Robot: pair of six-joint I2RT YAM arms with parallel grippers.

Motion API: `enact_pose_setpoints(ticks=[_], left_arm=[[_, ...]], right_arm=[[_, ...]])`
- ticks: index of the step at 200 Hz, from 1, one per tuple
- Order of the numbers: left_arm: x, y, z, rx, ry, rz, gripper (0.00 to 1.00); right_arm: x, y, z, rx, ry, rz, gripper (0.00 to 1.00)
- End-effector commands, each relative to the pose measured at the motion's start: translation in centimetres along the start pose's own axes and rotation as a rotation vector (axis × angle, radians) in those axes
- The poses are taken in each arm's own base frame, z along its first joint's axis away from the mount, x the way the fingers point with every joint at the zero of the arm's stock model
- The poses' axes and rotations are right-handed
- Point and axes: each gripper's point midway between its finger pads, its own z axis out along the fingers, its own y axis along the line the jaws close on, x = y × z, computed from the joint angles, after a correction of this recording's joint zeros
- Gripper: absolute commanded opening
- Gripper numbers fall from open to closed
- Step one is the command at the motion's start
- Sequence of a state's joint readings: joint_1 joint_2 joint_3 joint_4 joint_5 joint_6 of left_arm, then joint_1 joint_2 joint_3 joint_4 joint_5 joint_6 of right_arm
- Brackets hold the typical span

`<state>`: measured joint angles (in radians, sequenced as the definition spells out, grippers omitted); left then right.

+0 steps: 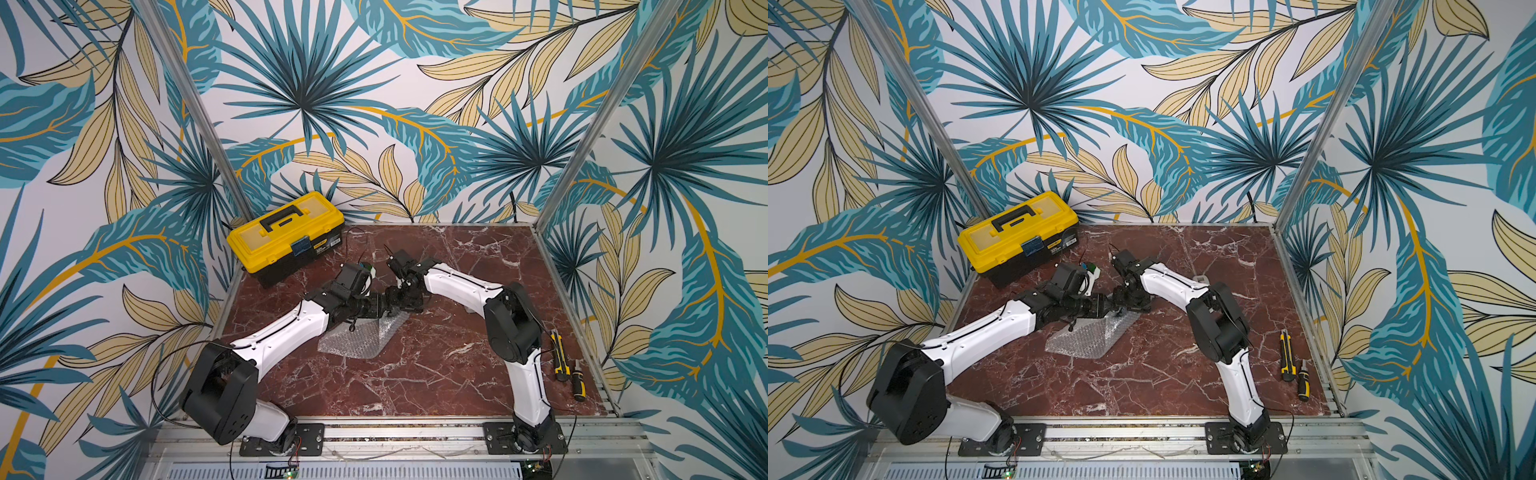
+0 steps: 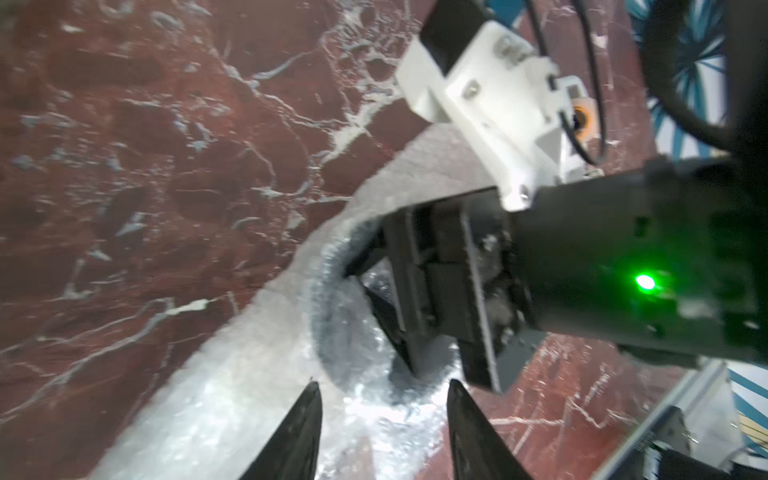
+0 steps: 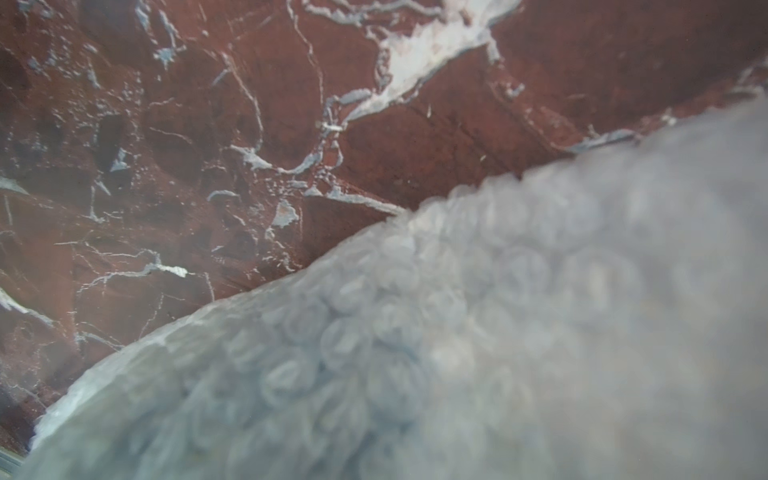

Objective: Wrap mugs in bubble wrap
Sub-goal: Wrap the mug in bubble wrap.

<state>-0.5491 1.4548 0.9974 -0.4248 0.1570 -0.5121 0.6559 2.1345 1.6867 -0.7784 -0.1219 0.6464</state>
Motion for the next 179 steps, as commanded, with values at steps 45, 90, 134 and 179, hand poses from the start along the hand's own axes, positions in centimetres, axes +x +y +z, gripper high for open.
enact_pose_setpoints(ticks=[45, 90, 134, 179], left_arm=[[-2.1, 2.3, 2.8, -0.136, -0.016, 0.029, 0.59], [-1.4, 2.2, 5.3, -0.119, 0.041, 0.021, 0.54], [0.3, 3.3, 6.0, -0.147, 0.080, 0.006, 0.40], [0.6, 3.2, 6.1, -0.144, 0.088, 0.009, 0.34]], right_arm=[[1.9, -1.0, 1.8, 0.027, 0.066, -0.006, 0.73], [1.9, -0.4, 0.4, -0.006, 0.052, -0.016, 0.73], [1.3, 0.3, -3.6, -0.059, -0.022, -0.025, 0.78], [1.3, -0.6, -7.1, -0.057, -0.073, -0.018, 0.82]])
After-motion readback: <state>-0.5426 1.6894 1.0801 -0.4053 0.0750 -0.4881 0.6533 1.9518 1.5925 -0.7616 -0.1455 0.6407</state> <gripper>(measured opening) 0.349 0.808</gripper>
